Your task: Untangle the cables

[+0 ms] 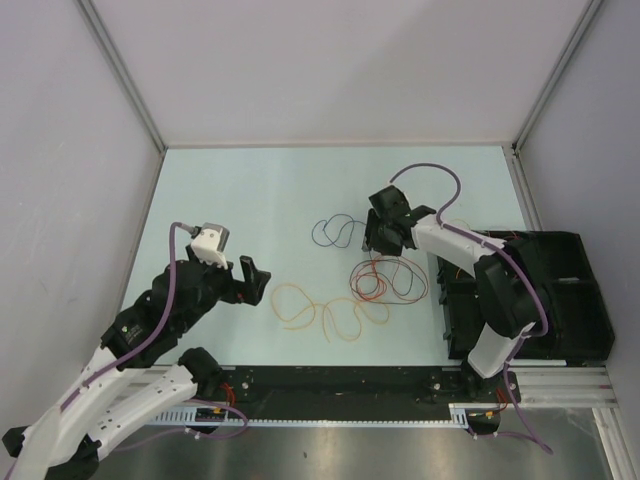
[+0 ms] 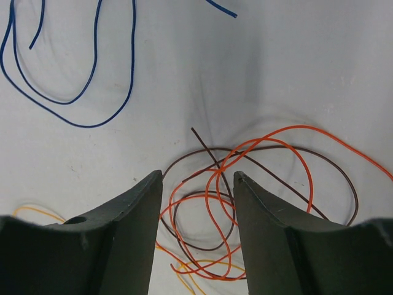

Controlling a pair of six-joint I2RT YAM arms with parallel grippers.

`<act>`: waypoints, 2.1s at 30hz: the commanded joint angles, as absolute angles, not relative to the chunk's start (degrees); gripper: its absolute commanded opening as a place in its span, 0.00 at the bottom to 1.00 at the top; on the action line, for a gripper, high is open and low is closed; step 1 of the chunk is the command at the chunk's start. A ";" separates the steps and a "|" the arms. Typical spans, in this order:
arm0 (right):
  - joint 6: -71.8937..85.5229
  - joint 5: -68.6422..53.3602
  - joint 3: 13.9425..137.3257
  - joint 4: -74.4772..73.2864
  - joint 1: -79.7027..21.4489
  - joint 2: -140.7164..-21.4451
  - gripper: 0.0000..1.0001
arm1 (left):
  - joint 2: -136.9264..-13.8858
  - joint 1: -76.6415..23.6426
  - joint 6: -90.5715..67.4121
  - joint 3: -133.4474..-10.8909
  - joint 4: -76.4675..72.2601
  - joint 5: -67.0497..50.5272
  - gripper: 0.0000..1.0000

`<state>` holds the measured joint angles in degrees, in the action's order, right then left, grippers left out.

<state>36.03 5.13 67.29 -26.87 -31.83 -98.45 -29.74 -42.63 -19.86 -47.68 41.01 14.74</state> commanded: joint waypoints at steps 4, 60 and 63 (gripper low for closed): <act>38.14 6.76 67.50 -25.13 -31.73 -101.86 0.53 | -29.97 -42.71 -18.63 -47.46 39.20 14.24 1.00; -8.75 26.07 133.26 -29.48 -65.99 -82.98 0.00 | -29.97 -37.09 -17.58 -47.02 38.06 12.39 1.00; -14.65 35.29 129.31 -24.37 -70.13 -81.13 0.00 | -30.15 -37.09 -17.67 -47.02 38.14 12.48 1.00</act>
<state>-1.28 21.19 132.97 -30.94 -66.39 -81.52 -29.89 -37.58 -18.90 -47.18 39.57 12.73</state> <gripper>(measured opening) 0.009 0.996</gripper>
